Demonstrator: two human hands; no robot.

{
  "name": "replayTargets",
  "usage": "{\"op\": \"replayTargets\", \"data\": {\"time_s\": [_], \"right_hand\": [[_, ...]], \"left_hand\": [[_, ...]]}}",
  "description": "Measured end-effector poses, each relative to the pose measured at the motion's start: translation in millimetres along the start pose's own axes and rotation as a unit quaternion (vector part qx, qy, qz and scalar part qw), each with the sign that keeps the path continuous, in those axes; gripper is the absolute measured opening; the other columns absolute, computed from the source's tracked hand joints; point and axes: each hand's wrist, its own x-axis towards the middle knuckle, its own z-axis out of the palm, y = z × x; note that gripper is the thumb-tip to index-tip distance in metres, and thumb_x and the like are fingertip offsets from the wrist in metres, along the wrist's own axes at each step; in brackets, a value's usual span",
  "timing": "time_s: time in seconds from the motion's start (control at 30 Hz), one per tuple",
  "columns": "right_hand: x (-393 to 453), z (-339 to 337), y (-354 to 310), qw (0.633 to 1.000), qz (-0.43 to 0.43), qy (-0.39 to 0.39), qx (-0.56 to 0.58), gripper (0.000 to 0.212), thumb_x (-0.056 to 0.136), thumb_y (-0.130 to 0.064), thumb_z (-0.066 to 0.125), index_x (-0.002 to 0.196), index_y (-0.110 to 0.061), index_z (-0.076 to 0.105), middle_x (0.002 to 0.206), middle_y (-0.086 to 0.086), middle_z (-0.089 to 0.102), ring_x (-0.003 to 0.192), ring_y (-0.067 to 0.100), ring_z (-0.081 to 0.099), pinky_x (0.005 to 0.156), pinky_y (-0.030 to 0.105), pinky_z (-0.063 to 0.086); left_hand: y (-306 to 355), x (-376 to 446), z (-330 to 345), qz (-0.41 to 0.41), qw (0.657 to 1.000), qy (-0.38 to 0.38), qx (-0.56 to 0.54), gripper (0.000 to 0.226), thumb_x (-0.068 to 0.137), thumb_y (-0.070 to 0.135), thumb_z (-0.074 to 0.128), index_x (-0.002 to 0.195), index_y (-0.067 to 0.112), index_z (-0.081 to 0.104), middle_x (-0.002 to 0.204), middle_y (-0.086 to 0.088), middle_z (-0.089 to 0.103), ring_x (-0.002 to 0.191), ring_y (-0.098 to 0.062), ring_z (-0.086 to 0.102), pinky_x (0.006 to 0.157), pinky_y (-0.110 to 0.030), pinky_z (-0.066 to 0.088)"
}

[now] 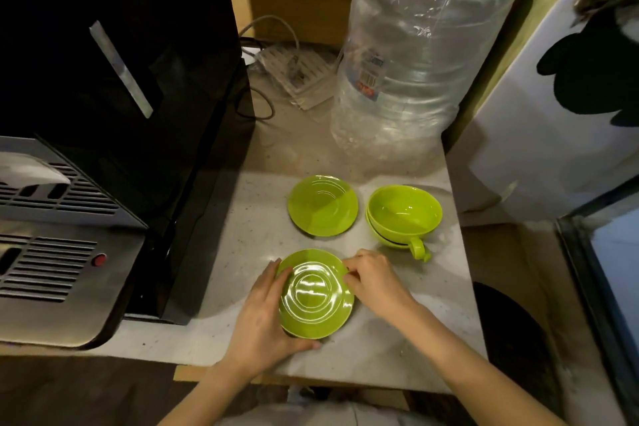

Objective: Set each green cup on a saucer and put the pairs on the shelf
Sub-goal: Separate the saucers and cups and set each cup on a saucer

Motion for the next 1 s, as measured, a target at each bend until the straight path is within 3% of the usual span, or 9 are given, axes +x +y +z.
{"op": "replayTargets", "data": {"time_s": [0.23, 0.43, 0.53, 0.6, 0.67, 0.73, 0.8, 0.93, 1.0], "right_hand": [[2.1, 0.1, 6.2, 0.999, 0.016, 0.019, 0.025, 0.020, 0.086, -0.011, 0.052, 0.093, -0.001, 0.067, 0.087, 0.015, 0.056, 0.092, 0.033, 0.059, 0.075, 0.033, 0.045], [-9.6, -16.1, -9.1, 1.000, 0.008, 0.009, -0.007, 0.036, 0.091, -0.020, 0.045, 0.125, -0.007, 0.052, 0.120, 0.016, 0.056, 0.111, 0.032, 0.054, 0.089, 0.036, 0.044], [-23.7, -43.1, -20.4, 0.994, -0.031, 0.067, 0.077, 0.036, 0.091, -0.021, 0.047, 0.124, -0.011, 0.055, 0.118, 0.013, 0.062, 0.106, 0.028, 0.059, 0.090, 0.039, 0.048], [-30.2, -66.1, -22.9, 0.982, -0.048, 0.133, 0.124, 0.032, 0.090, -0.022, 0.049, 0.117, -0.012, 0.061, 0.108, 0.012, 0.069, 0.097, 0.025, 0.063, 0.086, 0.040, 0.050], [-31.3, -89.1, -16.9, 0.967, -0.033, 0.200, 0.153, 0.028, 0.088, -0.023, 0.052, 0.111, -0.012, 0.065, 0.098, 0.011, 0.072, 0.088, 0.025, 0.065, 0.082, 0.041, 0.051], [-26.8, -106.9, 0.0, 0.953, 0.025, 0.255, 0.160, 0.026, 0.089, -0.025, 0.052, 0.108, -0.014, 0.066, 0.095, 0.012, 0.072, 0.088, 0.029, 0.065, 0.081, 0.042, 0.051], [-17.7, -116.6, 24.4, 0.945, 0.102, 0.272, 0.149, 0.030, 0.089, -0.030, 0.050, 0.111, -0.013, 0.062, 0.102, 0.015, 0.071, 0.097, 0.034, 0.063, 0.086, 0.043, 0.050], [-5.4, -117.5, 61.4, 0.948, 0.223, 0.197, 0.111, 0.048, 0.086, -0.042, 0.051, 0.120, -0.009, 0.053, 0.116, 0.023, 0.064, 0.111, 0.039, 0.056, 0.090, 0.045, 0.047], [-2.1, -111.9, 68.8, 0.949, 0.245, 0.161, 0.116, 0.053, 0.084, -0.045, 0.054, 0.122, -0.008, 0.052, 0.120, 0.024, 0.061, 0.113, 0.040, 0.055, 0.093, 0.045, 0.047]], "left_hand": [[1.9, 11.5, 0.4, 0.026, 1.000, 0.000, 0.013, 0.120, 0.041, 0.078, 0.062, 0.138, 0.015, 0.029, 0.150, -0.009, 0.028, 0.136, -0.017, 0.021, 0.111, -0.033, 0.014], [12.1, 17.2, -6.9, 0.039, 0.999, -0.026, 0.012, 0.126, 0.041, 0.086, 0.050, 0.142, 0.018, 0.015, 0.148, 0.005, 0.001, 0.137, -0.012, 0.001, 0.114, -0.034, 0.011], [38.6, 31.4, -21.2, 0.029, 0.998, -0.008, -0.052, 0.108, 0.053, 0.079, 0.050, 0.141, 0.022, 0.023, 0.146, 0.011, 0.015, 0.136, -0.008, 0.016, 0.110, -0.025, 0.018], [59.4, 47.4, -29.3, 0.016, 0.991, -0.001, -0.136, 0.080, 0.067, 0.065, 0.050, 0.133, 0.022, 0.039, 0.132, 0.009, 0.047, 0.122, -0.006, 0.045, 0.101, -0.022, 0.035], [82.6, 65.4, -35.1, -0.010, 0.971, -0.023, -0.236, 0.050, 0.078, 0.050, 0.053, 0.120, 0.023, 0.054, 0.105, 0.004, 0.068, 0.099, -0.006, 0.063, 0.089, -0.026, 0.047], [101.4, 85.1, -34.2, -0.041, 0.950, -0.054, -0.303, 0.035, 0.087, 0.033, 0.051, 0.116, 0.014, 0.058, 0.087, 0.002, 0.071, 0.082, -0.005, 0.067, 0.080, -0.029, 0.051], [113.5, 102.9, -27.4, -0.074, 0.931, -0.081, -0.349, 0.037, 0.090, 0.025, 0.048, 0.122, 0.007, 0.053, 0.078, -0.002, 0.068, 0.062, -0.004, 0.067, 0.063, -0.024, 0.051], [126.1, 122.3, -14.3, -0.138, 0.898, -0.137, -0.395, 0.048, 0.090, 0.023, 0.049, 0.132, 0.005, 0.036, 0.064, -0.011, 0.063, 0.041, -0.009, 0.062, 0.046, -0.023, 0.049], [129.6, 125.4, -10.6, -0.151, 0.888, -0.157, -0.405, 0.039, 0.089, 0.020, 0.052, 0.124, 0.007, 0.039, 0.050, -0.007, 0.064, 0.037, -0.010, 0.061, 0.040, -0.022, 0.048]]}}
